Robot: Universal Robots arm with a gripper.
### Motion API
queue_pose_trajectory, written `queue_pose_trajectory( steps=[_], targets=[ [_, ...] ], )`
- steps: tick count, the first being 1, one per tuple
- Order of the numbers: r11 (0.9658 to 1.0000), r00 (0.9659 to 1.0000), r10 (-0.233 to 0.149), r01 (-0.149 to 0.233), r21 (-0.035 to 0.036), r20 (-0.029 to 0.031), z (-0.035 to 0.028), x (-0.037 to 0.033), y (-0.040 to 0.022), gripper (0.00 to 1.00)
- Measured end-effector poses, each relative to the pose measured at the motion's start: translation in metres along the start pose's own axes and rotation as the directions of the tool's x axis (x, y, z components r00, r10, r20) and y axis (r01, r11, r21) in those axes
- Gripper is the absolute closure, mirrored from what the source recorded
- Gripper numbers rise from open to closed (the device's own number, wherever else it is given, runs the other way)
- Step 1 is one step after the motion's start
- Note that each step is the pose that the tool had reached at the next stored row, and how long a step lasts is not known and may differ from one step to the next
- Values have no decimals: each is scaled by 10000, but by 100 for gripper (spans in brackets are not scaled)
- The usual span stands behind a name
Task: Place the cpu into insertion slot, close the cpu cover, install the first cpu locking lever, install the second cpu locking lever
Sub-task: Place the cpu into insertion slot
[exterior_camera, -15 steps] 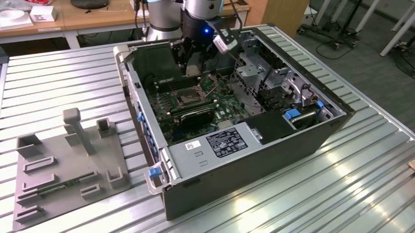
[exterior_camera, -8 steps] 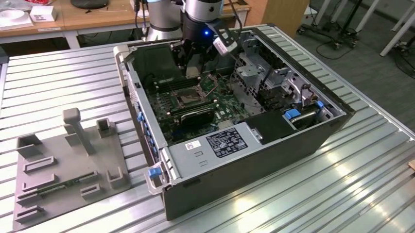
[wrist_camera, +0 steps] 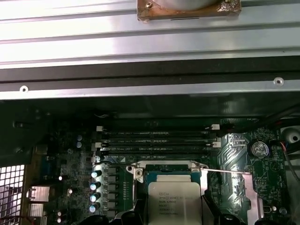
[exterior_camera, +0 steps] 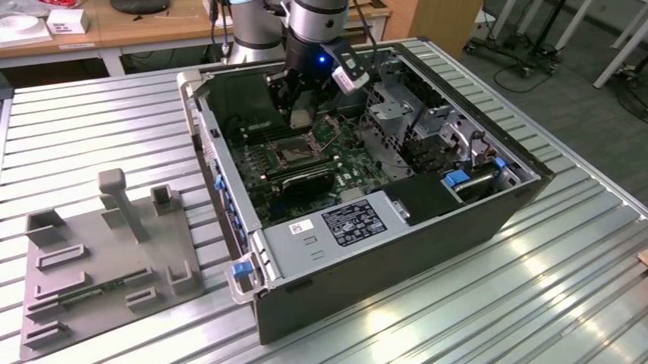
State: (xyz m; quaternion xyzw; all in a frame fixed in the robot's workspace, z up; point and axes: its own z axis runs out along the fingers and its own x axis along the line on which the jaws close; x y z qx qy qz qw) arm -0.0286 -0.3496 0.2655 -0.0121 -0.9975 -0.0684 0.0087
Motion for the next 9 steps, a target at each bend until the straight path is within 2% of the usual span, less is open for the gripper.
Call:
queue_pose_trajectory(
  steps=[9],
  targets=[
    [10000, 10000, 1, -1, -1, 1, 133, 5, -35, 46]
  ],
)
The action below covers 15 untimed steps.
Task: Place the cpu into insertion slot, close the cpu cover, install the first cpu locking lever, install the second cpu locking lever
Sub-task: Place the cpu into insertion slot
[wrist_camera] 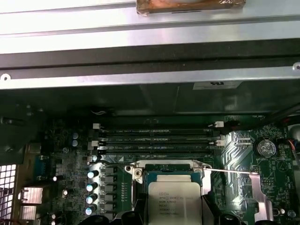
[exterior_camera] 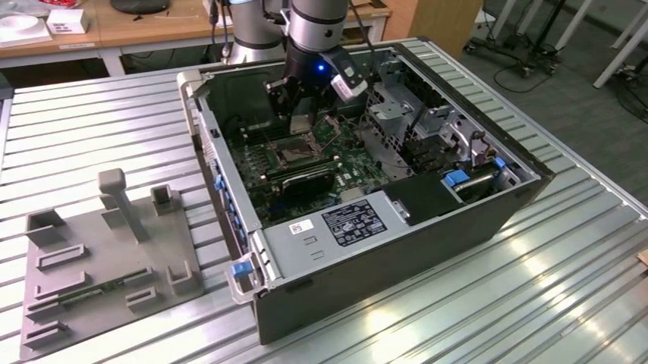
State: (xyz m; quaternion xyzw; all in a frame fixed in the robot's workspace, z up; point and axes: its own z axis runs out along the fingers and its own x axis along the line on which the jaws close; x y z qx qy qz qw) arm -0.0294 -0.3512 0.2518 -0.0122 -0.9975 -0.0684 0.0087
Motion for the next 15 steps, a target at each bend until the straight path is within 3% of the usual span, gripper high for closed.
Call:
queue_pose_trajectory(
  steps=[15],
  targets=[
    [10000, 10000, -2, 2, 1, 0, 179, -1, -39, 46]
  ],
)
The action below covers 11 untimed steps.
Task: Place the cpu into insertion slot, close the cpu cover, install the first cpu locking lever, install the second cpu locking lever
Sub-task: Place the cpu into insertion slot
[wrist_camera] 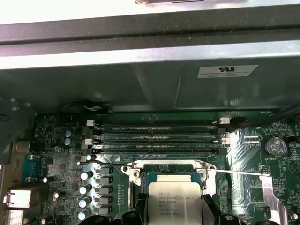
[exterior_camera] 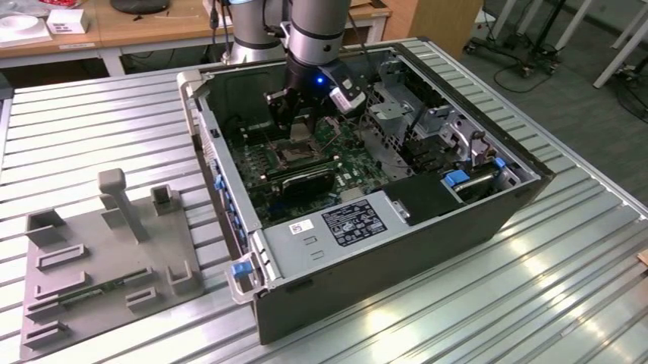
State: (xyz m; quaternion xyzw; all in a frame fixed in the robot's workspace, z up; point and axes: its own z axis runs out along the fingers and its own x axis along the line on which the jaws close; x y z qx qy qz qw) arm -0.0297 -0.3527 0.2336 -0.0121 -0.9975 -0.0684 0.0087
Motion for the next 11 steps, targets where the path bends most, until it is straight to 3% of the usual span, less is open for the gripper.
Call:
queue_pose_trajectory(
  steps=[6, 11],
  targets=[
    [10000, 10000, 0, 0, -3, 1, 4, 0, 0, 46],
    [10000, 10000, 0, 0, -1, 0, 64, -1, -9, 46]
  ],
)
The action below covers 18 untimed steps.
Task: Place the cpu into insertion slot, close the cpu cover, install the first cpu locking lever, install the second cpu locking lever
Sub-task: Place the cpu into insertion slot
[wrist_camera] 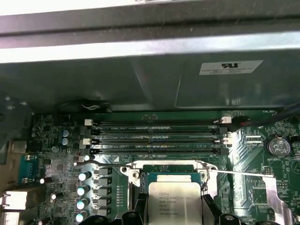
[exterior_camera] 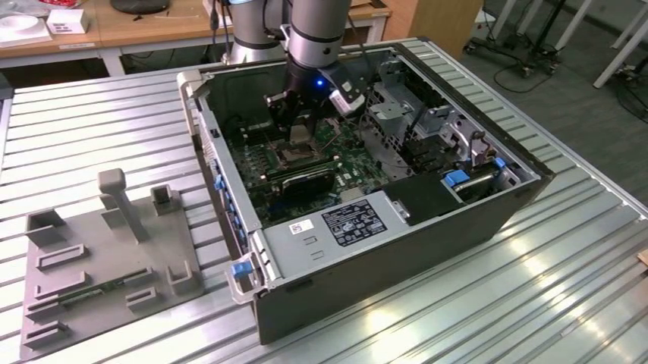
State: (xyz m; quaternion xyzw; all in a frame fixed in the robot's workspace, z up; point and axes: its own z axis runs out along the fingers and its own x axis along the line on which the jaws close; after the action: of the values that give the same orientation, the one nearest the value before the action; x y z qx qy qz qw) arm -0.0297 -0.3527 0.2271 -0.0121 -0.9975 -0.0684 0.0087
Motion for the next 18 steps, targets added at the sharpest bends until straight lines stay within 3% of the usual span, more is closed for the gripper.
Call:
queue_pose_trajectory(
  steps=[7, 18],
  targets=[
    [10000, 10000, 0, 0, -1, 1, 99, -2, -14, 46],
    [10000, 10000, 0, 0, 0, 0, 194, -1, -27, 46]
  ],
)
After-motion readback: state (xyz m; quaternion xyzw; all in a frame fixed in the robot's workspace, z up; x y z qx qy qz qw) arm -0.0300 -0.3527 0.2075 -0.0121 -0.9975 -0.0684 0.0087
